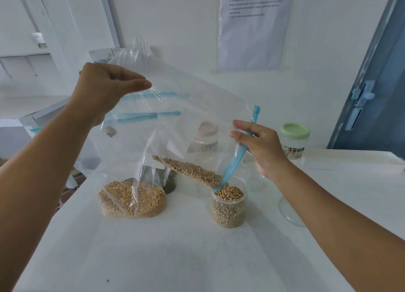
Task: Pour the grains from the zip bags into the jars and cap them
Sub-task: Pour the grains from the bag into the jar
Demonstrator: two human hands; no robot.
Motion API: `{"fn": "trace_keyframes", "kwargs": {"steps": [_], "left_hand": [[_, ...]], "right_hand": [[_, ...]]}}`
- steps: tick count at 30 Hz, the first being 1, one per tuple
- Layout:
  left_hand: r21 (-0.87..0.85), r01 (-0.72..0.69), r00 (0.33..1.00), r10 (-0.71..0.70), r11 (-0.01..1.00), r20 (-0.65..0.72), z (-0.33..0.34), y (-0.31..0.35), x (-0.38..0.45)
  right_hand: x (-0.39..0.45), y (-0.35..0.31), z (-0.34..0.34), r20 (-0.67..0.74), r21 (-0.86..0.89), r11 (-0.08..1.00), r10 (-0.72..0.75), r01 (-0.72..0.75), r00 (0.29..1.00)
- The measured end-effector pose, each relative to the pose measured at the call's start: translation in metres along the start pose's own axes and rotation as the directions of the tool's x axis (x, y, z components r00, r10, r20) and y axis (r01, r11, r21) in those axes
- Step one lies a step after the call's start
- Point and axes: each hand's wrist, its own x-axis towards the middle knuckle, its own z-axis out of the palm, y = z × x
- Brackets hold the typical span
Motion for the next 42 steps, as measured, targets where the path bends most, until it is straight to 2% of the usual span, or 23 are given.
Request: {"fn": "trace_keyframes", "kwargs": {"steps": [42], "left_hand": [[-0.006,-0.005,1.0,0.005,1.0,0.008,-0.002,0.005,0.004]], "right_hand": [[0.001,-0.002,-0.001,-0.001,0.022,0.999,-0.028,0.028,1.0]]}}
